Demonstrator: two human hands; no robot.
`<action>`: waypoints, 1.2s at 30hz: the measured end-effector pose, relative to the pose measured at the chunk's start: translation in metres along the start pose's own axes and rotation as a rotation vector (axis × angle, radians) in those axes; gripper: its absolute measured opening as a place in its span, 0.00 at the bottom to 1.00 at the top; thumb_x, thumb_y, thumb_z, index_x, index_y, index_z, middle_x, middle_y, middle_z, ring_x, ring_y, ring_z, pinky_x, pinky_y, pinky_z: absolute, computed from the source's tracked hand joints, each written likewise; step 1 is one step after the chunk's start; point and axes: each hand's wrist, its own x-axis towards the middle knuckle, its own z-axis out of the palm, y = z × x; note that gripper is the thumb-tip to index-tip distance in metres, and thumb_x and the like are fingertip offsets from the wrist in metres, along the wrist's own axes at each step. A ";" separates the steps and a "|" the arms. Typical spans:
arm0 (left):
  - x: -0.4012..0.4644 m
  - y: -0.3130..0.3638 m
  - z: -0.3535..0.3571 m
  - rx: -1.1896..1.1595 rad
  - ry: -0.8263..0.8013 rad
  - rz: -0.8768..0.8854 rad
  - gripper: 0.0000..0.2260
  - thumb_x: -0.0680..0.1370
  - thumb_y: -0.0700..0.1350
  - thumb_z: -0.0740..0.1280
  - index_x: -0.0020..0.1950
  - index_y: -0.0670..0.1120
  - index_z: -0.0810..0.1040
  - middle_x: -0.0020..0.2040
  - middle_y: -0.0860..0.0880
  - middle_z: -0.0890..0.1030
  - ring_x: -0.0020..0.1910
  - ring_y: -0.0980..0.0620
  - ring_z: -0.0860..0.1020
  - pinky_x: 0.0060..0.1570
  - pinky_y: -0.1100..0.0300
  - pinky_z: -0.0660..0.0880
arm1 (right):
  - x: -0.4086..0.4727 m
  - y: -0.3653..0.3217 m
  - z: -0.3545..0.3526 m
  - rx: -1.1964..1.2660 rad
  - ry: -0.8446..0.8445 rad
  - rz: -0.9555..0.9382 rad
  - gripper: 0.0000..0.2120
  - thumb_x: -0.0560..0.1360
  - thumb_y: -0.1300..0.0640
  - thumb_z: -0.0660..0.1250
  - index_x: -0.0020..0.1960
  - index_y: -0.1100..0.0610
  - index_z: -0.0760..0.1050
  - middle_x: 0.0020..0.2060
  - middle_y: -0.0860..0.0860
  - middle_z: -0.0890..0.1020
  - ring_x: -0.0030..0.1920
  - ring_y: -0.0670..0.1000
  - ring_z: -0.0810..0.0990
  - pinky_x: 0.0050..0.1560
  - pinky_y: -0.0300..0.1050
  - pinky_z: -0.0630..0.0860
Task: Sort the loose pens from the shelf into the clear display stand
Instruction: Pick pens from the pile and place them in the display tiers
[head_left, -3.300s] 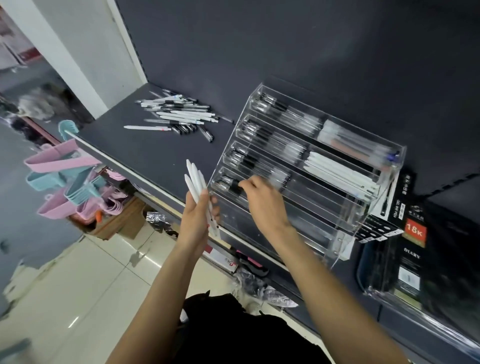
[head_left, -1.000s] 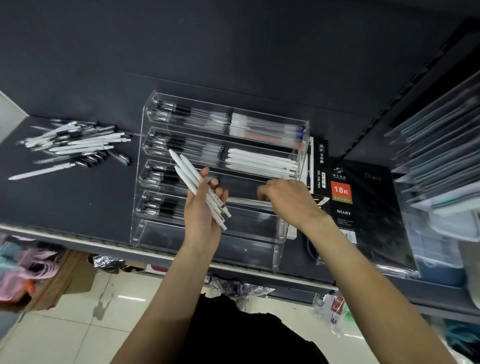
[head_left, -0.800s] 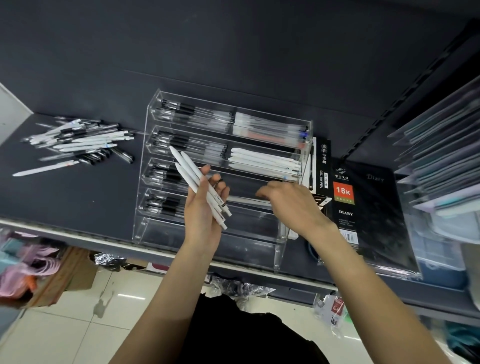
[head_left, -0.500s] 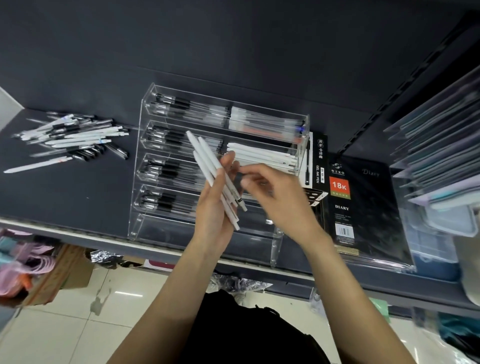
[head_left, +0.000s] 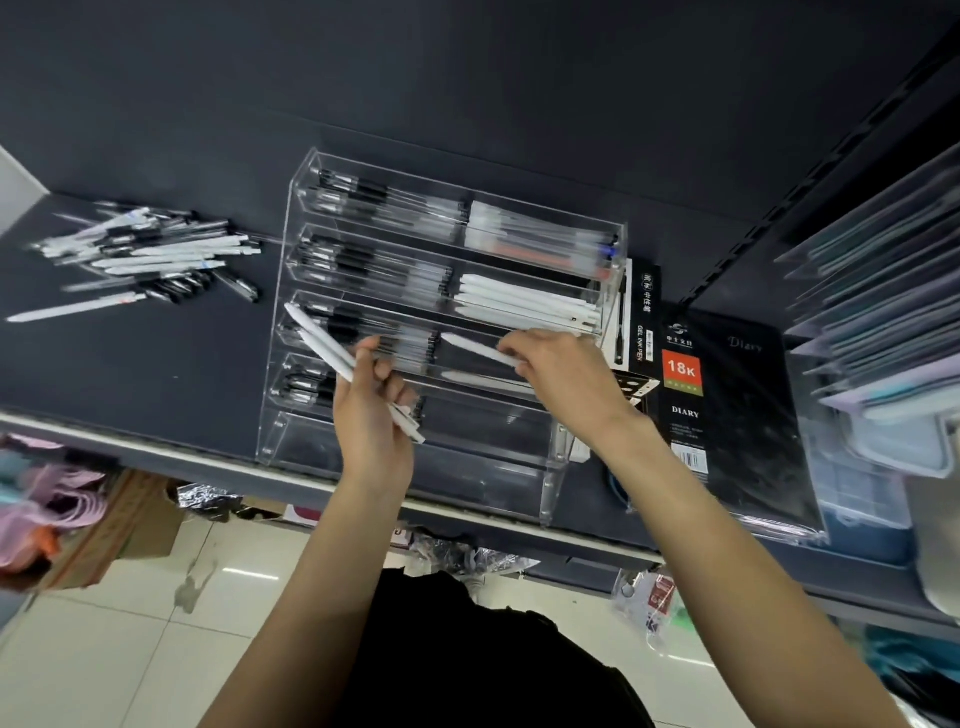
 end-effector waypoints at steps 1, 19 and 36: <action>0.000 0.002 -0.002 -0.010 -0.003 0.004 0.09 0.84 0.44 0.55 0.49 0.48 0.74 0.29 0.55 0.69 0.25 0.59 0.63 0.26 0.68 0.65 | 0.002 0.002 0.003 -0.008 -0.028 -0.003 0.12 0.76 0.65 0.64 0.57 0.53 0.76 0.51 0.51 0.82 0.49 0.54 0.81 0.49 0.53 0.77; -0.030 -0.019 0.021 0.091 -0.347 -0.044 0.13 0.81 0.49 0.56 0.58 0.48 0.77 0.52 0.52 0.82 0.54 0.53 0.79 0.56 0.57 0.75 | -0.030 -0.049 -0.016 0.545 0.133 0.068 0.10 0.76 0.54 0.67 0.57 0.51 0.78 0.48 0.43 0.83 0.45 0.39 0.80 0.50 0.33 0.76; -0.005 0.013 -0.018 0.089 -0.011 0.108 0.10 0.83 0.46 0.56 0.47 0.47 0.75 0.27 0.56 0.65 0.25 0.59 0.61 0.25 0.68 0.63 | -0.006 -0.004 -0.004 -0.014 0.239 -0.019 0.07 0.78 0.57 0.63 0.52 0.59 0.74 0.41 0.53 0.82 0.35 0.57 0.81 0.38 0.52 0.79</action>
